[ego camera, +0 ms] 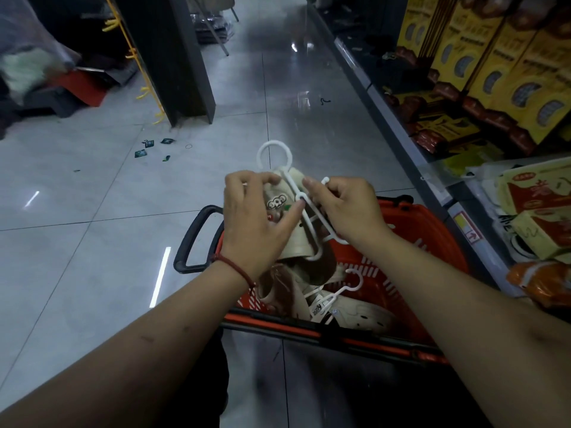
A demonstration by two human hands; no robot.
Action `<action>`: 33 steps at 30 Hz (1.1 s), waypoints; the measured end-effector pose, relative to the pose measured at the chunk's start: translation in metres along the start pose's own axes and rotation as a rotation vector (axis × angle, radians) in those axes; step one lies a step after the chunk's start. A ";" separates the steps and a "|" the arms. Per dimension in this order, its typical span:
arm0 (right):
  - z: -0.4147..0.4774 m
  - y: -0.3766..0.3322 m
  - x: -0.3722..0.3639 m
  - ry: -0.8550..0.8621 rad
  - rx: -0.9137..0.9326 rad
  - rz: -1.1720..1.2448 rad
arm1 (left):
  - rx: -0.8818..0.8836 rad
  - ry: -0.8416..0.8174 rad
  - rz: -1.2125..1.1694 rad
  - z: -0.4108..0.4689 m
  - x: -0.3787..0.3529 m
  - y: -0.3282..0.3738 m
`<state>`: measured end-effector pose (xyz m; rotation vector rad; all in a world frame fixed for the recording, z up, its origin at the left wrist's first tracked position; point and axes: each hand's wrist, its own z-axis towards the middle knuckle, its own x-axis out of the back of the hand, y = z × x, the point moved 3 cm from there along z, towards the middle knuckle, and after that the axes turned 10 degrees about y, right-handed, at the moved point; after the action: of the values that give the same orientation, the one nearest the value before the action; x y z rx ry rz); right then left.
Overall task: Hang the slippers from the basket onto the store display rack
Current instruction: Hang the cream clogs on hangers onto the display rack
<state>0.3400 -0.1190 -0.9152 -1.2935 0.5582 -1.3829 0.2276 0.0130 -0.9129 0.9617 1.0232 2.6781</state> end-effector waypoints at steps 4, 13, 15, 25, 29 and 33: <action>-0.008 -0.006 -0.009 -0.024 0.050 0.005 | 0.106 -0.073 0.040 0.012 0.006 -0.010; -0.022 -0.013 -0.028 -0.125 0.000 0.121 | 0.070 -0.133 -0.060 0.027 0.017 -0.022; -0.024 -0.011 -0.030 -0.150 -0.078 0.135 | 0.023 -0.084 0.076 0.034 0.024 -0.026; -0.037 0.073 -0.060 -0.616 -0.150 -0.511 | -0.233 -0.085 0.590 0.043 0.032 -0.043; -0.048 0.077 -0.080 -0.816 -0.078 -0.698 | -0.270 -0.127 0.698 0.041 0.024 -0.036; -0.058 0.077 -0.113 -0.954 -0.037 -0.806 | -0.259 -0.172 0.737 0.045 0.017 -0.037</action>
<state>0.2950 -0.0578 -1.0428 -2.1078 -0.6584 -1.1390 0.2369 0.0722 -0.9017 1.7307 0.2913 3.0671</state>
